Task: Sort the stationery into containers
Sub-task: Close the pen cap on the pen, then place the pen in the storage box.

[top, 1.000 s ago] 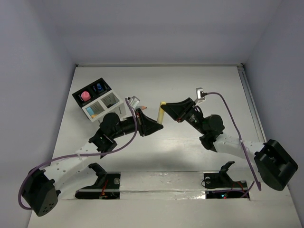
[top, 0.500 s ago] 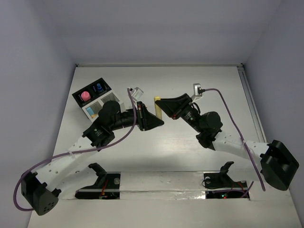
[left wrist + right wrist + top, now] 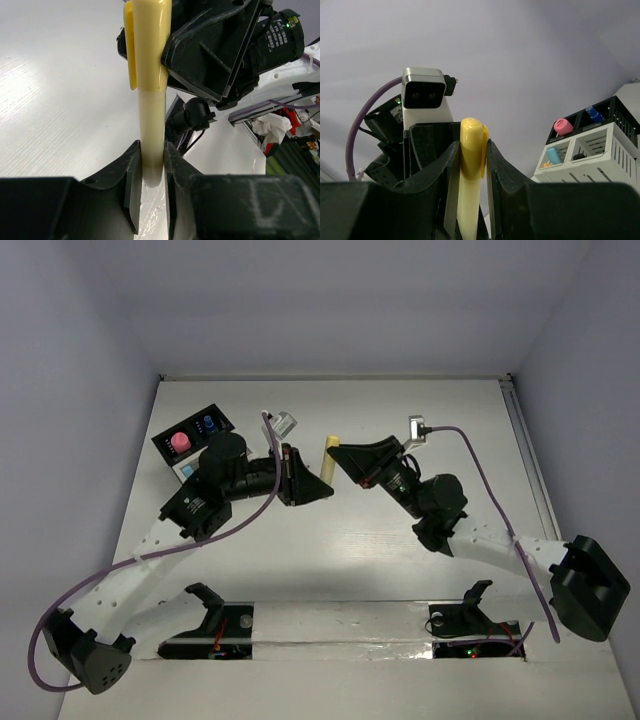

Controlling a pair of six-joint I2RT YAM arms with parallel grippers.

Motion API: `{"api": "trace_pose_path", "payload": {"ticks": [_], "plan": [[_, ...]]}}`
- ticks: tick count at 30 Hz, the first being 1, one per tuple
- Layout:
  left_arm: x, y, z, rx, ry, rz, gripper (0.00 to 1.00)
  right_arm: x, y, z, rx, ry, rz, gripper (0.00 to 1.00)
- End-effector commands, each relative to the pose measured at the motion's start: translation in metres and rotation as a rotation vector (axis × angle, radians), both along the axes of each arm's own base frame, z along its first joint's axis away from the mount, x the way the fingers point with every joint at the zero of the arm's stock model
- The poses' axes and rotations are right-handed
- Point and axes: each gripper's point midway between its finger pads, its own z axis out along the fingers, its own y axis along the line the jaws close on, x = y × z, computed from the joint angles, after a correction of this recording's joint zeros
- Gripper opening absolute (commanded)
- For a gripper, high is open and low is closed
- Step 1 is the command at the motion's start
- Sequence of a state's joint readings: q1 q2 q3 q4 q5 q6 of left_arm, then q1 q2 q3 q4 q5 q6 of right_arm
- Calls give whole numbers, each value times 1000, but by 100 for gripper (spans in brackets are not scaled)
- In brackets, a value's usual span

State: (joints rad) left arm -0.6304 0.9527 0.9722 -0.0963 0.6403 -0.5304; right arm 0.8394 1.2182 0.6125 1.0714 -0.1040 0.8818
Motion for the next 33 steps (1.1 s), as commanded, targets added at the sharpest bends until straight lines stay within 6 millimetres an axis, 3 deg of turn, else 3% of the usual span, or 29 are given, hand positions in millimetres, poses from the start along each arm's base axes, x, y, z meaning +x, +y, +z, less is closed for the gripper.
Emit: {"api": "trace_pose_path", "payload": {"ticks": [1, 3, 4, 5, 6, 7, 8, 9, 10, 11, 12, 15, 16, 17, 21, 22, 23, 24, 26, 27, 28, 29, 30, 31, 33], "plan": [[33, 62, 231, -493, -650, 369, 0, -93, 43, -164, -508, 219, 457, 0], [33, 60, 222, -479, -631, 357, 0, -83, 49, -151, -498, 193, 425, 0], [37, 57, 209, -440, -600, 356, 0, -78, 51, -148, -511, 195, 403, 0], [38, 57, 202, -419, -586, 359, 5, -64, 56, -128, -488, 167, 345, 0], [35, 60, 198, -405, -582, 365, 11, -55, 59, -121, -492, 146, 307, 0], [38, 60, 182, -356, -542, 375, 28, -48, 61, -118, -504, 154, 276, 0], [42, 65, 175, -319, -543, 410, 37, -34, 61, -110, -496, 156, 222, 0], [40, 73, 172, -293, -538, 440, 45, -26, 68, -85, -459, 124, 204, 0], [42, 78, 157, -229, -491, 472, 58, -15, 72, -82, -454, 127, 182, 0], [48, 90, 154, -195, -493, 544, 63, -2, 74, -76, -443, 130, 144, 0], [42, 100, 154, -184, -501, 574, 64, 5, 81, -52, -410, 101, 130, 0], [37, 122, 139, -111, -488, 659, 68, 27, 101, -49, -415, 94, 111, 0], [37, 128, 129, -81, -471, 681, 70, 33, 109, -29, -388, 68, 112, 0], [38, 137, 126, -70, -468, 729, 72, 41, 120, -43, -411, 87, 115, 0], [24, 174, 131, -85, -502, 872, 80, 66, 152, -51, -405, 99, 139, 0], [24, 178, 130, -78, -512, 890, 92, 69, 160, -53, -401, 97, 152, 0], [23, 184, 131, -76, -518, 917, 97, 71, 170, -39, -372, 68, 176, 0], [22, 187, 133, -77, -526, 926, 99, 77, 182, -56, -381, 86, 198, 0], [22, 191, 134, -70, -547, 943, 99, 83, 197, -56, -364, 65, 222, 0], [22, 192, 134, -68, -552, 948, 99, 88, 205, -36, -328, 31, 226, 0], [22, 193, 134, -69, -558, 954, 99, 95, 218, -56, -342, 51, 239, 0], [25, 194, 131, -59, -566, 965, 99, 97, 225, -58, -339, 43, 255, 0], [26, 195, 130, -58, -570, 971, 99, 101, 232, -36, -300, 2, 259, 0], [25, 197, 129, -61, -575, 979, 99, 108, 243, -56, -307, 23, 272, 0], [27, 199, 123, -51, -580, 993, 99, 114, 253, -55, -284, 12, 281, 0]]}}
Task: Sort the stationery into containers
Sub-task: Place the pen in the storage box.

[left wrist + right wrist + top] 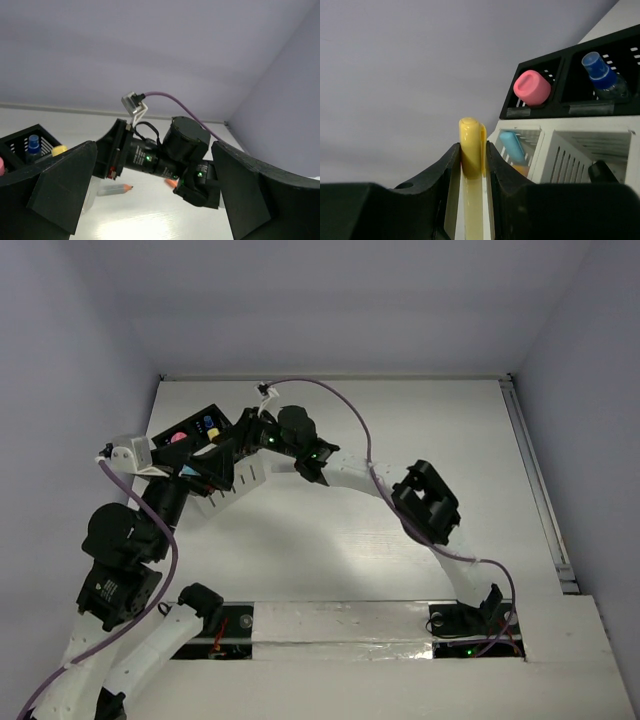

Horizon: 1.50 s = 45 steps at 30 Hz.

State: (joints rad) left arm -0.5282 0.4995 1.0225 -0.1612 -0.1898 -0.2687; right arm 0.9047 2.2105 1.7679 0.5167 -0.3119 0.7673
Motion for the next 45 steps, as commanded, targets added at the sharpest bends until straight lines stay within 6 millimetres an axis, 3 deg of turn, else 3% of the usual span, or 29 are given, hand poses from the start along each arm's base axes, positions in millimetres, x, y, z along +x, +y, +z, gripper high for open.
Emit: {"api": "trace_pose_path", "payload": {"ticks": [1, 2, 3, 4, 5, 7, 8, 9, 11, 13, 16, 26, 30, 32, 36, 39, 45], "plan": [[0, 12, 7, -1, -55, 57, 99, 1, 18, 60, 150, -100, 57, 0], [1, 12, 4, 5, -51, 61, 99, 8, 27, 41, 132, -82, 57, 0], [1, 12, 2, 11, -50, 62, 99, 14, 34, 40, 140, -85, 58, 0], [1, 12, 2, 11, -50, 62, 99, 14, 34, 54, 161, -104, 58, 0], [3, 10, -2, 15, -45, 59, 99, 20, 40, 40, 146, -93, 51, 0], [4, 9, -6, 21, -43, 57, 99, 21, 48, 34, 133, -103, 46, 0], [6, 8, -10, 23, -37, 55, 99, 23, 50, 44, 150, -122, 43, 0], [7, 7, -11, 23, -37, 55, 99, 26, 55, 29, 135, -114, 45, 0], [7, 3, -15, 31, -41, 37, 99, 24, 62, 28, 135, -133, 52, 0], [7, 2, -15, 29, -48, 31, 99, 25, 70, 9, 100, -140, 46, 0], [8, 2, -17, 27, -50, 34, 99, 23, 76, -1, 87, -162, 47, 0], [14, -2, -22, 38, -43, 29, 99, 6, 86, -11, 50, -230, 66, 1], [14, -3, -24, 35, -41, 25, 99, 8, 83, -13, 43, -236, 53, 11], [14, -3, -23, 32, -41, 23, 99, 6, 82, -11, 52, -248, 52, 22], [14, -3, -22, 30, -44, 23, 99, 4, 77, -13, 39, -262, 47, 27], [15, -5, -23, 28, -40, 20, 99, 1, 75, -1, 54, -284, 55, 31], [17, -7, -24, 24, -32, 13, 99, -8, 67, 21, 83, -320, 70, 52]]}}
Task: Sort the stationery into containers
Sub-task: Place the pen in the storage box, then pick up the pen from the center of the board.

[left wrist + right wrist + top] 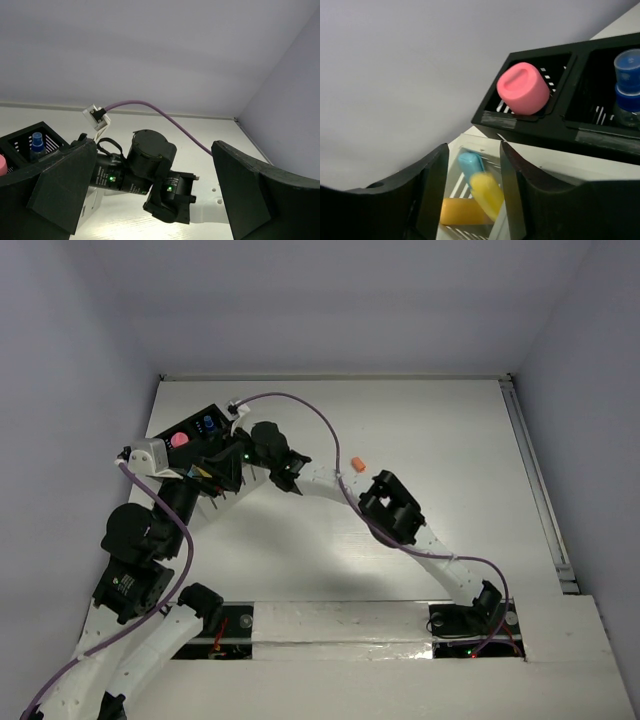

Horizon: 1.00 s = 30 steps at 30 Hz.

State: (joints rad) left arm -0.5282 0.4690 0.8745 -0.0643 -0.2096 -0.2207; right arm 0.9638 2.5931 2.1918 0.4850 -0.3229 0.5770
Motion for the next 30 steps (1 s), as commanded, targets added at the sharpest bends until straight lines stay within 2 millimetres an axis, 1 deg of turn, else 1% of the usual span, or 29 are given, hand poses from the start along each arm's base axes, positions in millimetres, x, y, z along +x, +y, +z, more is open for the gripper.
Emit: {"api": "trace_pose_path", "payload": {"ticks": [1, 2, 3, 4, 7, 8, 9, 10, 11, 12, 13, 14, 15, 16, 17, 18, 19, 20, 21, 22, 23, 24, 25, 26, 27, 28, 29, 30], "plan": [[2, -5, 12, -26, -38, -17, 99, -19, -9, 91, 139, -137, 36, 55], [2, -6, 13, -26, -36, -22, 99, -21, -10, 93, 136, -142, 41, 60], [4, -7, 13, -24, -34, -22, 99, -25, -13, 104, 144, -153, 53, 62], [4, -7, 14, -22, -36, -23, 99, -27, -15, 109, 145, -164, 56, 67], [4, -7, 17, -23, -37, -23, 99, -34, -26, 125, 145, -193, 56, 70], [3, -8, 23, -37, -58, -28, 99, -36, -31, 129, 141, -199, 50, 69], [4, -10, 24, -39, -57, -36, 99, -32, -39, 114, 104, -182, 39, 68], [5, -12, 22, -37, -50, -42, 99, -41, -50, 136, 122, -212, 42, 63], [5, -16, 22, -38, -46, -61, 99, -30, -66, 135, 109, -213, 18, 59], [7, -19, 20, -38, -38, -72, 99, -25, -79, 131, 93, -205, 3, 53], [9, -22, 17, -36, -28, -79, 99, -26, -97, 118, 59, -163, -1, 41], [11, -26, 15, -35, -25, -96, 99, -20, -111, 111, 40, -136, -9, 32], [12, -29, 14, -39, -23, -105, 99, 3, -136, 102, 19, -102, -47, 24], [15, -33, 12, -38, -16, -115, 99, 2, -154, 72, -25, -16, -29, 17], [17, -36, 12, -39, -17, -124, 99, 5, -172, 77, -27, 4, -34, 9], [18, -40, 13, -37, -18, -141, 99, 10, -187, 67, -47, 38, -41, 6], [22, -44, 10, -31, -6, -150, 99, 19, -213, 40, -113, 111, -61, 3], [23, -46, 11, -31, -9, -158, 99, 21, -223, 31, -147, 127, -73, 3], [24, -49, 11, -29, -7, -169, 99, 21, -233, 32, -174, 123, -86, 2], [29, -53, 7, -22, 5, -173, 99, 26, -241, 21, -224, 133, -114, 2], [30, -54, 8, -23, 1, -178, 99, 26, -246, 9, -324, 148, -114, 2], [31, -57, 6, -22, 4, -185, 99, 28, -247, -5, -374, 165, -113, 3], [35, -59, 3, -16, 13, -188, 99, 26, -251, -19, -431, 194, -105, 6], [36, -61, 3, -16, 15, -195, 99, 27, -252, -26, -464, 211, -109, 8], [36, -63, 2, -12, 17, -200, 99, 34, -249, -22, -470, 201, -116, 10], [38, -64, 1, -8, 21, -201, 99, 39, -248, -38, -502, 223, -122, 15], [38, -64, 0, -4, 23, -202, 99, 42, -249, -45, -530, 223, -119, 28], [38, -64, -3, 1, 30, -200, 99, 51, -243, -37, -520, 201, -126, 34]]}}
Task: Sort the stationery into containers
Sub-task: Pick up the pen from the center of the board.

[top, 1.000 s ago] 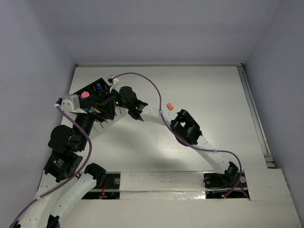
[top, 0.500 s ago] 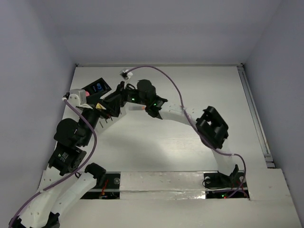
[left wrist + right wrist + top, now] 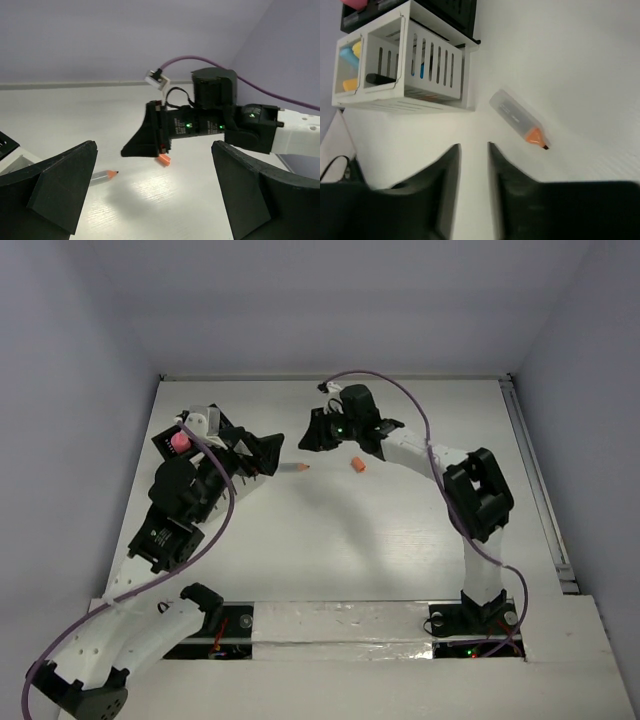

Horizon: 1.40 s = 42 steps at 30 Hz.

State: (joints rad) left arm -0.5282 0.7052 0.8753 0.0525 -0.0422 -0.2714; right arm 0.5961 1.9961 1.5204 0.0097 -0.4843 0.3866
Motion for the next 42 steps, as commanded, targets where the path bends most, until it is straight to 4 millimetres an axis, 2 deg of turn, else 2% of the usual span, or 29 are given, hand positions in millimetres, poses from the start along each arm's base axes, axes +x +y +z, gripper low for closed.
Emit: {"api": "trace_pose_path", "payload": {"ticks": [1, 3, 4, 5, 9, 11, 12, 18, 19, 22, 24, 25, 26, 32, 34, 36, 38, 42], "plan": [[-4, -3, 24, -37, -71, -26, 99, 4, 12, -20, -112, -3, 58, 47], [-2, -3, 19, -30, -62, -20, 99, 10, 16, -31, -139, 25, 74, 54], [-2, -3, 16, -25, -58, -19, 99, 20, 24, -21, -121, 2, 76, 57], [-2, -3, 16, -24, -58, -19, 99, 23, 26, -44, -146, 39, 81, 63], [0, -2, 10, -10, -53, -13, 99, 39, 40, -69, -164, 82, 86, 66], [1, -3, 8, -5, -49, -15, 99, 42, 50, -65, -129, 91, 111, 66], [1, -4, 6, -2, -47, -18, 99, 43, 53, -76, -127, 112, 116, 66], [4, -8, 1, 6, -36, -29, 99, 40, 77, -84, -78, 143, 157, 67], [3, -7, 3, 2, -39, -29, 99, 38, 78, -91, -77, 159, 164, 67], [3, -7, 3, 5, -38, -30, 99, 20, 85, -105, -75, 200, 205, 64], [3, -8, 2, 6, -30, -34, 99, 12, 80, -110, -78, 212, 213, 59], [2, -8, 3, 3, -30, -35, 99, 7, 76, -122, -94, 238, 212, 59], [3, -8, 1, 4, -24, -34, 99, 5, 74, -114, -86, 224, 215, 56], [0, -22, -10, -6, 15, -108, 99, -22, 56, -128, -129, 240, 280, 44], [-2, -25, -14, -14, 28, -126, 99, -27, 52, -125, -141, 227, 299, 41], [-3, -27, -25, -21, 59, -136, 99, -36, 43, -133, -173, 225, 322, 38], [-5, -28, -33, -39, 85, -142, 99, -41, 36, -130, -195, 205, 345, 36], [-8, -34, -65, -52, 168, -167, 99, -49, 23, -127, -244, 155, 372, 35]]}}
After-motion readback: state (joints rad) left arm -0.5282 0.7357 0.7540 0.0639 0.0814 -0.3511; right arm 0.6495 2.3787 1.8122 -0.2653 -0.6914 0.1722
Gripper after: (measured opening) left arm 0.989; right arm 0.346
